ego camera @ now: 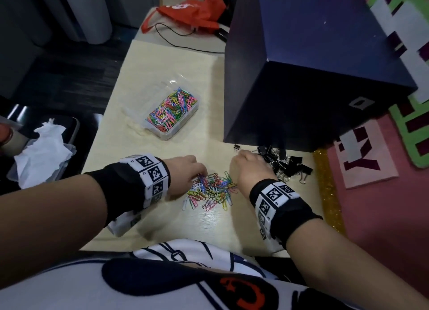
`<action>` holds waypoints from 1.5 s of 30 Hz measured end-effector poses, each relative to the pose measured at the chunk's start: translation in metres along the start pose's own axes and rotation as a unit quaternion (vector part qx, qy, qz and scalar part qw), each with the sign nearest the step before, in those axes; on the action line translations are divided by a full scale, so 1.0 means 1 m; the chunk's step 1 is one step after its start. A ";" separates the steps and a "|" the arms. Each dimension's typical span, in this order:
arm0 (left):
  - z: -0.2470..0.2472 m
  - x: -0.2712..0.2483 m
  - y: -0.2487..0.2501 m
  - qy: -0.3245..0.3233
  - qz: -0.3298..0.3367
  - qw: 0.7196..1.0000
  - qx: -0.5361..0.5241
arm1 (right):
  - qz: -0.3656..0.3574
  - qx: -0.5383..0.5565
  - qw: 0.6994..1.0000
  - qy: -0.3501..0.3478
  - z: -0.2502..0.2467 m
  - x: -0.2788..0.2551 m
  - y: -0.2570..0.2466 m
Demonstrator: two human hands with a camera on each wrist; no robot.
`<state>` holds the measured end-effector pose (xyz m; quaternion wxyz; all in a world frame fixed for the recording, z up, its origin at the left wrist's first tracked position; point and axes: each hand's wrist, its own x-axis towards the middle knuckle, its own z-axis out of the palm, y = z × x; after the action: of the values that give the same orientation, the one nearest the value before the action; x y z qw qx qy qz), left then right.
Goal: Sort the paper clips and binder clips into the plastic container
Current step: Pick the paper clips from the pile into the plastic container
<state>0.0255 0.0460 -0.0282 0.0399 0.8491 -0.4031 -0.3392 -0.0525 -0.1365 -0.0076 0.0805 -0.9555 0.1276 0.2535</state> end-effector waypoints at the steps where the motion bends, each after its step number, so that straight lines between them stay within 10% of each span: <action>1: -0.002 -0.001 0.000 0.008 -0.006 1.000 -0.011 | -0.004 -0.006 1.000 0.017 0.000 -0.001 0.000; 7: -0.047 -0.005 -0.020 0.216 -0.161 0.961 -0.066 | -0.028 0.083 0.996 -0.005 0.013 -0.008 -0.015; 12: -0.052 -0.006 -0.025 0.149 -0.237 0.960 -0.017 | -0.026 0.083 0.996 -0.001 0.018 -0.011 -0.017; 24: -0.017 -0.012 0.020 0.148 -0.124 0.981 0.022 | 0.009 0.065 0.998 0.019 0.005 -0.011 -0.005; 29: -0.001 -0.010 0.015 0.035 -0.035 0.992 0.112 | 0.096 0.069 0.992 -0.037 0.008 -0.015 0.003; 36: 0.003 -0.001 0.021 0.019 -0.041 0.995 0.086 | -0.079 0.063 0.995 -0.010 0.030 -0.022 -0.022; 45: 0.006 -0.002 0.016 0.073 -0.053 0.993 0.070 | -0.080 0.079 0.993 0.033 0.036 -0.013 -0.021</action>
<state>0.0104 0.0382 -0.0263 -0.0086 0.8923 -0.3765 -0.2489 -0.0741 -0.1058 -0.0302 0.1712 -0.9613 0.0727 0.2033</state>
